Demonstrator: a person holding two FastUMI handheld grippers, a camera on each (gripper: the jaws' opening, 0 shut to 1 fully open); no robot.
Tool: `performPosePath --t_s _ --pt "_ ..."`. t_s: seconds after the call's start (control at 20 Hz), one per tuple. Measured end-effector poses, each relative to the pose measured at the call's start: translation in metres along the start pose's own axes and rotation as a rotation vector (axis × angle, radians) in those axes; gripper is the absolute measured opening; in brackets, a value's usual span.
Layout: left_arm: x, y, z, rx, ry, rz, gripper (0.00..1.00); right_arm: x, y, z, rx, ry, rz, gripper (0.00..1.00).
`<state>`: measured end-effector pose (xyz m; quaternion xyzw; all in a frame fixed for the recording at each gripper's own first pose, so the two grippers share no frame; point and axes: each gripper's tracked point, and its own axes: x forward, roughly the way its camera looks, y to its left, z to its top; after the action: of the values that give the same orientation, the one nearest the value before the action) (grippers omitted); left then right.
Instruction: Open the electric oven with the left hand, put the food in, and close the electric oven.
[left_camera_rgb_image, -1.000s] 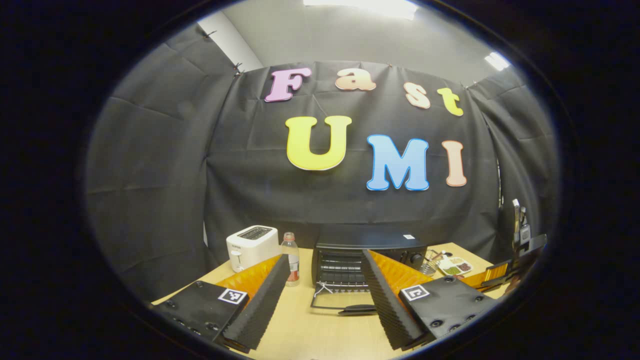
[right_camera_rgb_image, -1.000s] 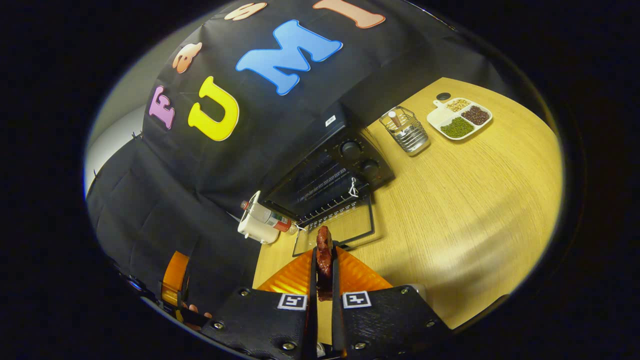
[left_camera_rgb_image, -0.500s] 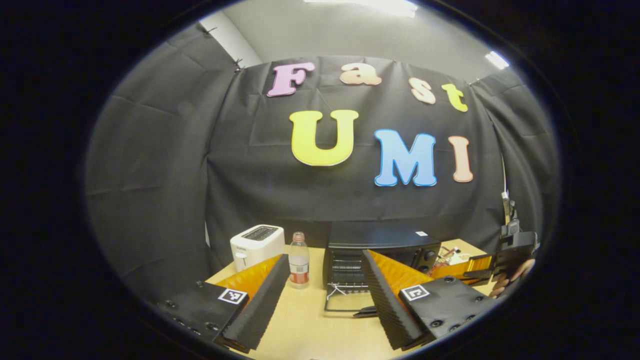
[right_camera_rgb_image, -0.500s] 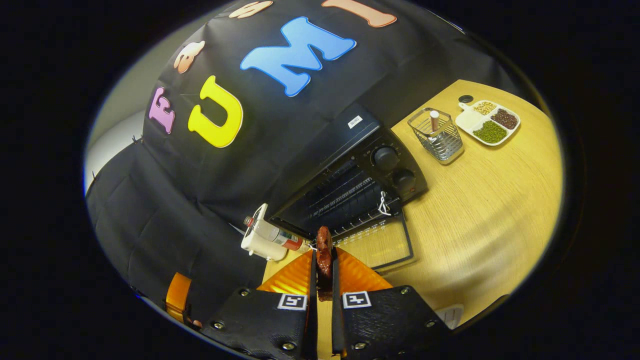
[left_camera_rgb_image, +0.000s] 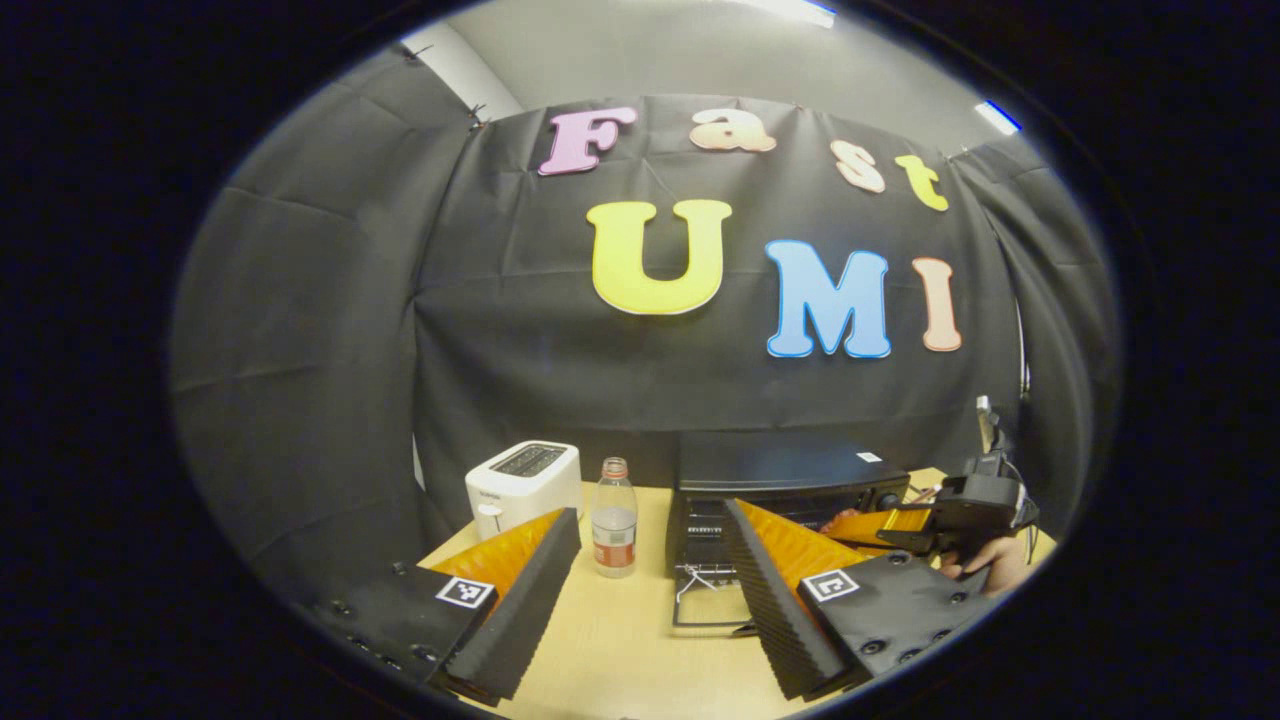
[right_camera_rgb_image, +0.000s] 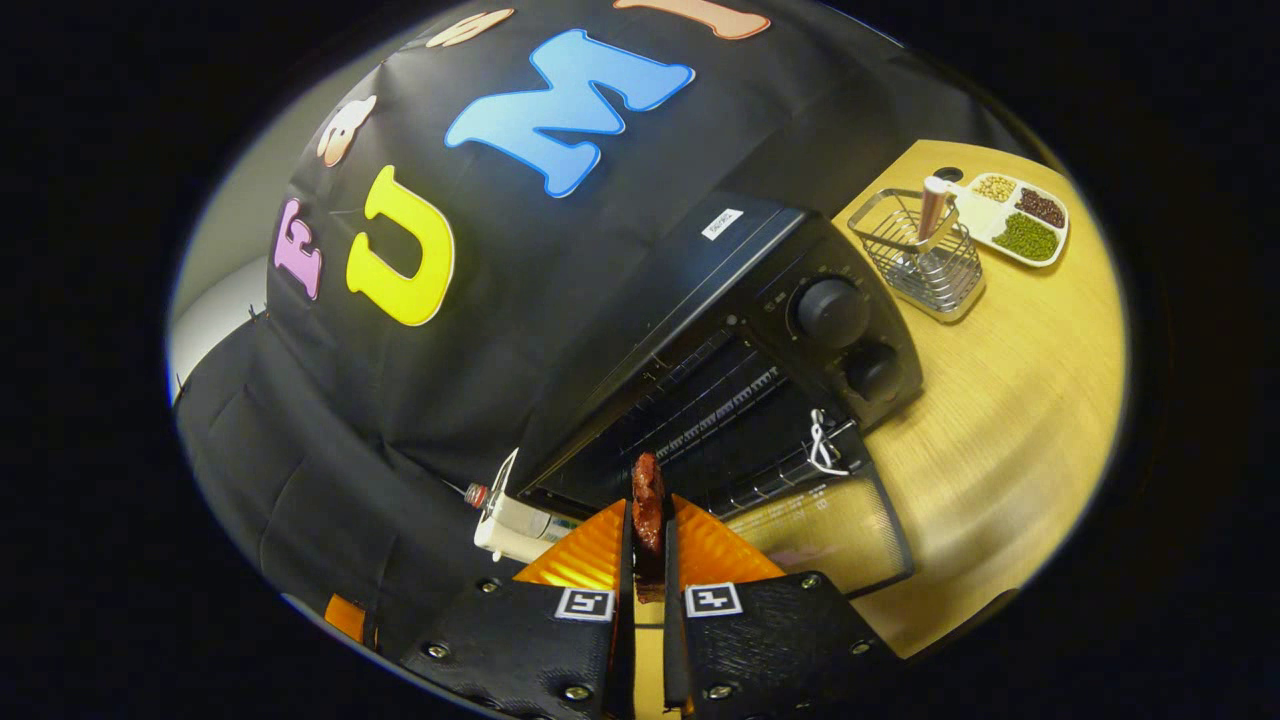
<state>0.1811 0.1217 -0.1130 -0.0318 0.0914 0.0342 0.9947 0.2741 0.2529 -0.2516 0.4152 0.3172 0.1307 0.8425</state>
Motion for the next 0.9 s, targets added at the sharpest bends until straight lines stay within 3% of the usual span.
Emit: performPosePath --t_s 0.1,0.35,0.4,0.5,0.55,0.65,0.85,0.9 --pt "0.002 0.000 -0.004 0.018 0.019 0.000 0.91 0.019 0.000 0.002 0.025 -0.015 0.009 0.12" --pt "-0.002 0.012 -0.009 0.044 0.048 0.010 1.00 0.049 0.006 0.007 0.071 -0.082 0.051 0.12" --pt "-0.002 0.013 -0.013 0.041 0.058 0.014 0.91 0.053 0.005 0.009 0.067 -0.096 0.049 0.12" --pt "0.000 0.015 -0.019 0.038 0.078 0.018 0.91 0.060 -0.001 0.015 0.056 -0.124 0.034 0.12" --pt "-0.001 0.015 -0.020 0.042 0.084 0.020 1.00 0.064 -0.003 0.017 0.062 -0.132 0.026 0.12" --pt "0.001 0.010 -0.020 0.052 0.085 0.014 0.92 0.069 -0.013 0.023 0.063 -0.145 -0.004 0.11" --pt "0.001 0.004 -0.022 0.072 0.086 0.003 0.92 0.072 -0.019 0.030 -0.005 -0.184 -0.034 0.11" --pt "0.003 0.003 -0.025 0.070 0.092 0.000 0.96 0.074 -0.021 0.030 -0.021 -0.186 -0.047 0.12"
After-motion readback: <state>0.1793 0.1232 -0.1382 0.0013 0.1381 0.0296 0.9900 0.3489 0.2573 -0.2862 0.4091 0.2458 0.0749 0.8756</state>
